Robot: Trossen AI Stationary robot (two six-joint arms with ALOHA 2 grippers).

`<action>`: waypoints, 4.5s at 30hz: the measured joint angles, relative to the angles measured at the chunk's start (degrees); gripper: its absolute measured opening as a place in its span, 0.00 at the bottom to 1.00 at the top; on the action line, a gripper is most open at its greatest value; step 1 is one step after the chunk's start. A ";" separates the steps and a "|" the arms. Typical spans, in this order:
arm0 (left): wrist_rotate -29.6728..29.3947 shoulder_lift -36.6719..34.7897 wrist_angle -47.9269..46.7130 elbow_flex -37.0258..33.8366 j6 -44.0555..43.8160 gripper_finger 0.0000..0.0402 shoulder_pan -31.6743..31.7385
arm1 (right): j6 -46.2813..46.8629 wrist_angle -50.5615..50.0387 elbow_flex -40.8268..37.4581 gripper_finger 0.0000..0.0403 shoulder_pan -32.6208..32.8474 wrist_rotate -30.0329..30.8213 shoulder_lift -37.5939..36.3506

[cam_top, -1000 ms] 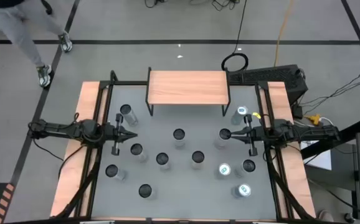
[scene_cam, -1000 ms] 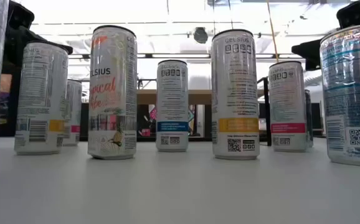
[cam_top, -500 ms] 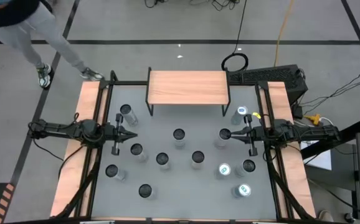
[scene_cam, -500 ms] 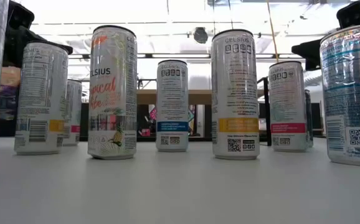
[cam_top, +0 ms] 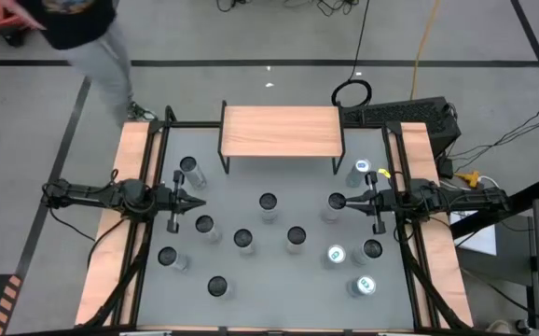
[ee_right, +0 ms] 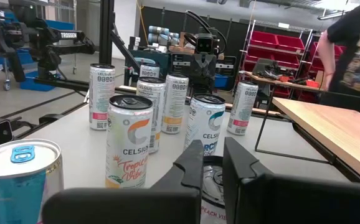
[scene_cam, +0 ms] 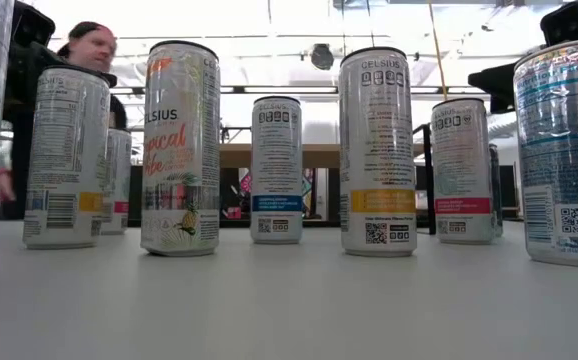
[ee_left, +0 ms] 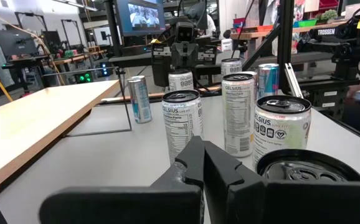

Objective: Place canned beverage on shelf

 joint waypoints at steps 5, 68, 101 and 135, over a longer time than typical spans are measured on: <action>0.00 0.00 0.01 -0.01 0.00 0.00 0.00 | 0.00 0.01 0.01 0.00 0.02 -0.01 -0.02; -0.01 0.01 0.02 -0.01 0.00 0.00 0.01 | 0.00 0.01 -0.01 0.00 0.01 -0.01 -0.01; 0.00 0.00 0.11 0.00 3.04 0.00 0.00 | 7.37 -1.07 4.95 0.00 0.00 0.27 2.85; 0.01 -0.01 0.06 -0.01 3.02 0.00 0.01 | 13.07 -30.74 60.34 0.00 0.00 4.86 40.60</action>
